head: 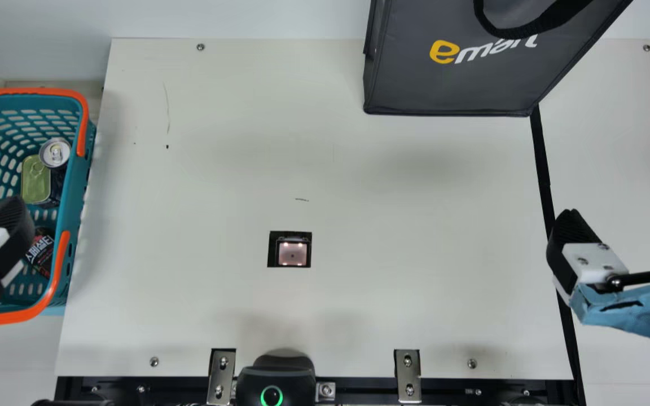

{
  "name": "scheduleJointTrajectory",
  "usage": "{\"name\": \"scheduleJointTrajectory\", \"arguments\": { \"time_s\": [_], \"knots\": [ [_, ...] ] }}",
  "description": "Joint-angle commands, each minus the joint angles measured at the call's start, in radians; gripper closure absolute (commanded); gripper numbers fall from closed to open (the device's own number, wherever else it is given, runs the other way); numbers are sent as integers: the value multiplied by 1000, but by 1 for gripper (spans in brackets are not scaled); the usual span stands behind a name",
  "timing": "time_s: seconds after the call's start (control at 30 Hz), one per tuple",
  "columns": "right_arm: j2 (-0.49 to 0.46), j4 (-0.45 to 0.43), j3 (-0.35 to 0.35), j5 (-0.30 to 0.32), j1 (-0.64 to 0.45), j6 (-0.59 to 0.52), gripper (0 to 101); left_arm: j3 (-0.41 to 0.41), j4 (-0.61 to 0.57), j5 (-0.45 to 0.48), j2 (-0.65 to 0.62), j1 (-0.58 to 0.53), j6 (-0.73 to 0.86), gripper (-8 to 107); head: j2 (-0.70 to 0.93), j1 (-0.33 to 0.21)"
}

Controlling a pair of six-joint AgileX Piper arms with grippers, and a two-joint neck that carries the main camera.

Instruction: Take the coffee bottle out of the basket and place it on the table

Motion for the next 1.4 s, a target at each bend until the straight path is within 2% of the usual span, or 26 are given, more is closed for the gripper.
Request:
{"name": "scheduleJointTrajectory", "arguments": {
  "time_s": [0.0, 0.47, 1.0, 1.37],
  "knots": [
    [0, 0, 0, 0, 0, 0, 10, 0, 0, 0, 0, 0, 0, 9, 26, -26],
    [0, 0, 0, 1, 0, 0, 10, 0, 0, 0, 0, 0, 0, 9, 352, -26],
    [0, 0, 0, 1, 0, 0, 10, -1, 5, 0, 3, -1, -8, 9, 352, -26],
    [0, 1, 0, 1, 0, 0, 10, -2, 27, -1, 31, 83, -72, 9, 352, -26]
  ]
}}
